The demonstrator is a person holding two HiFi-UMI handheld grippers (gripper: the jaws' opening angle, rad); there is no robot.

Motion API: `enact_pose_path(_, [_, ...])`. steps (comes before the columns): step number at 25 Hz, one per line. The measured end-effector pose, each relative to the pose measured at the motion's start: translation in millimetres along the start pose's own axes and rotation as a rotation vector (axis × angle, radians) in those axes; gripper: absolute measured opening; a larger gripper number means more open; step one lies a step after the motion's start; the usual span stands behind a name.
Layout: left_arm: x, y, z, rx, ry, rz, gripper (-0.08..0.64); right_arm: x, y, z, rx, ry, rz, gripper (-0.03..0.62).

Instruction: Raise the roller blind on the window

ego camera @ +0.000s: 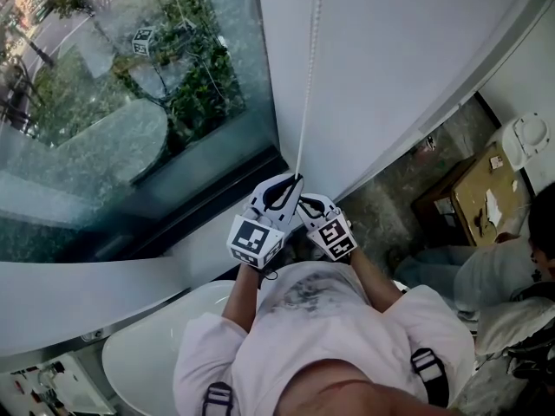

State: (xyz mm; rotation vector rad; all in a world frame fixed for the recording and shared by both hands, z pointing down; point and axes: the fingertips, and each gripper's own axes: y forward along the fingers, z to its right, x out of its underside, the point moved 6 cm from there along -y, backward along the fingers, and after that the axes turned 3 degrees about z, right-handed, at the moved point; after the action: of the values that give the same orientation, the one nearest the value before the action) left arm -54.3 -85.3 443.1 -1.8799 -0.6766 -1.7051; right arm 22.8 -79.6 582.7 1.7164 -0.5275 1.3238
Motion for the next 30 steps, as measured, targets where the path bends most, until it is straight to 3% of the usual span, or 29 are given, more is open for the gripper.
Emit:
enact_pose_path(4, [0,-2,-1,-0.011,0.002,0.008,0.012,-13,-7,1,0.010,-0.012,0.025,0.075])
enact_pose_path(7, [-2,-3,0,-0.017,0.000,0.015,0.012,-20,-12,-1,-0.012,-0.026,0.022,0.153])
enact_pose_path(10, [-6,-3,-2,-0.031,-0.001,0.028,0.014,-31,-18,-3,-0.034,-0.040,0.036,0.183])
enact_pose_path(13, [-10,-7,-5,-0.040,-0.009,0.042,0.093,-44,-25,-6,-0.040,-0.044,0.066,0.204])
enact_pose_path(18, [-19,-15,-9,-0.063,-0.007,0.064,0.101,-70,-39,-7,-0.055,-0.032,0.135,0.213])
enact_pose_path(23, [-25,-24,-11,-0.079,-0.007,0.096,0.101,-102,-58,-8,-0.057,-0.035,0.234,0.210])
enact_pose_path(30, [-40,-40,-11,-0.119,0.037,0.119,0.032,-150,-83,-4,-0.036,-0.039,0.413,0.086])
